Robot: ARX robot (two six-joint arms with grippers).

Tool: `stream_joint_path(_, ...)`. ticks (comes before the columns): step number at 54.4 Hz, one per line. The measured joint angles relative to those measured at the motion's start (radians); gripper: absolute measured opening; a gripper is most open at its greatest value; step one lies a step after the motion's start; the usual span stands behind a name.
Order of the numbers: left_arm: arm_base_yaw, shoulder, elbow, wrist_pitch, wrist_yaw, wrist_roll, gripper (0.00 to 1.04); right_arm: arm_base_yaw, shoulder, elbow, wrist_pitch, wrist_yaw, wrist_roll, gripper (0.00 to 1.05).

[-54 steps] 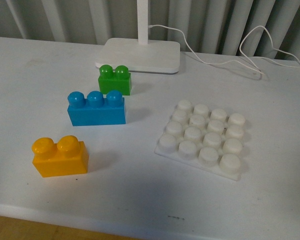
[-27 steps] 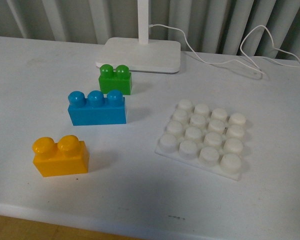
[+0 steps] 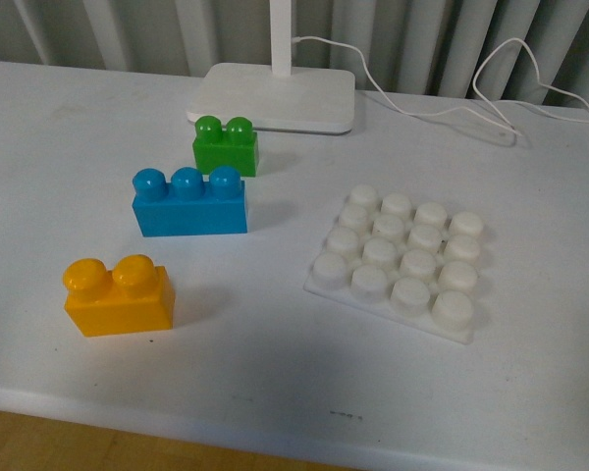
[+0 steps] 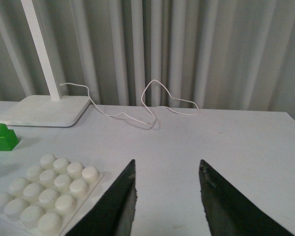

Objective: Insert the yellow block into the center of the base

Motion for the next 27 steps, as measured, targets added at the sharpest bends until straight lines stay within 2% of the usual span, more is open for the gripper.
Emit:
stream_joint_path(2,-0.027,0.035,0.004,0.010,-0.068,0.002,0.98,0.000,0.000,0.000,0.000,0.000,0.000,0.50)
stream_joint_path(5,-0.049,0.122,0.021,0.057,-0.054,0.023,0.98,0.000,0.000,0.000,0.000,0.000,0.000,0.59)
stream_joint_path(12,-0.041,0.339,0.097,0.186,0.086,0.125,0.98,0.000,0.000,0.000,0.000,0.000,0.000,0.82)
stream_joint_path(17,-0.027,0.557,0.197,0.247,0.258,0.268,0.98,0.000,0.000,0.000,0.000,0.000,0.002,0.97)
stream_joint_path(20,-0.034,0.671,0.253,0.235,0.345,0.360,0.98,0.000,0.000,0.000,0.000,0.000,0.001,0.95)
stream_joint_path(27,-0.078,0.865,0.362,0.151,0.472,0.575,0.98,0.000,0.000,0.000,0.000,0.000,0.000,0.95)
